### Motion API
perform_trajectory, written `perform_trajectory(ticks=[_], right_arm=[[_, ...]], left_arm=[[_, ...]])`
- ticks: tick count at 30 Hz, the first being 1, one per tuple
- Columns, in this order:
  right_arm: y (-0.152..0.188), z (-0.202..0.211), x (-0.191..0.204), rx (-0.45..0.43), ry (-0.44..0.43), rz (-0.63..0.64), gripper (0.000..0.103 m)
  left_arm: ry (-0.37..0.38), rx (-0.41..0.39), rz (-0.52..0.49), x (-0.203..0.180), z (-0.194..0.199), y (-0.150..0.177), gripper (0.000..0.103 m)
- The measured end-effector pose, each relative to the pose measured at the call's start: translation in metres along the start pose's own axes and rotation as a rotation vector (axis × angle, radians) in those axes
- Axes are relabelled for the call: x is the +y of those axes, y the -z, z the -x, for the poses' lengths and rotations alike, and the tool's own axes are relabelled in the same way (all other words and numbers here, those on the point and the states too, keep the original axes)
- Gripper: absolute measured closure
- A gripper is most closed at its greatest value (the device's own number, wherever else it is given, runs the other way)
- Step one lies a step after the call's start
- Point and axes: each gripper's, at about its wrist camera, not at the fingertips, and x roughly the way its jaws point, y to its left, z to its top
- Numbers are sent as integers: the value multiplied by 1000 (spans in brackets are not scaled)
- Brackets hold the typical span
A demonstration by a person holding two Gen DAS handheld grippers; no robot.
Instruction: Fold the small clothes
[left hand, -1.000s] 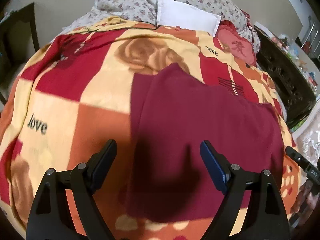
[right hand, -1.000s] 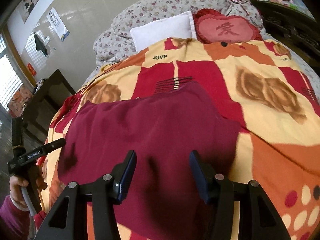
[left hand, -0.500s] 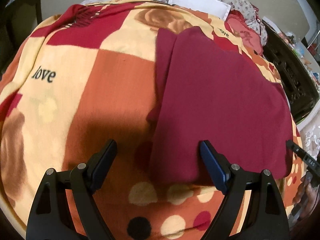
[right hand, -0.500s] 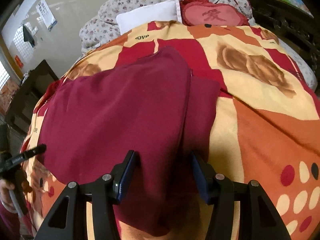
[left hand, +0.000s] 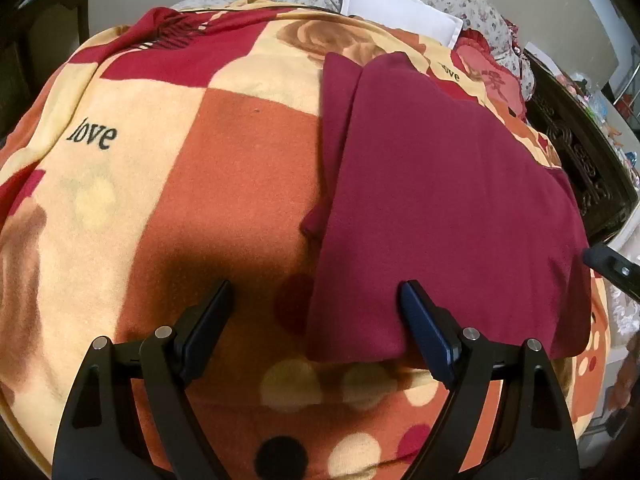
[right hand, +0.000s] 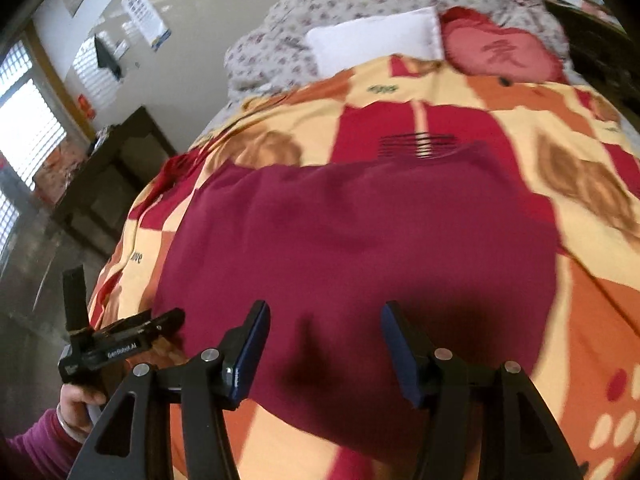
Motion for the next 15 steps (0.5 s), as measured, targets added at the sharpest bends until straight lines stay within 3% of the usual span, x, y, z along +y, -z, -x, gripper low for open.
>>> perform_trajectory(ticks=[10,13,15], right_arm=[[-28,-81,55,117,-38,88,46],[-37,-102,61,172,-32,79,37],[-44,-100,69,166,-37,85,37]], left_arm=[[27,-9,10,4,-3,-2,16],[53,-20,21,7,-2,-1,16],[89,-32,37,12,0,0,16]])
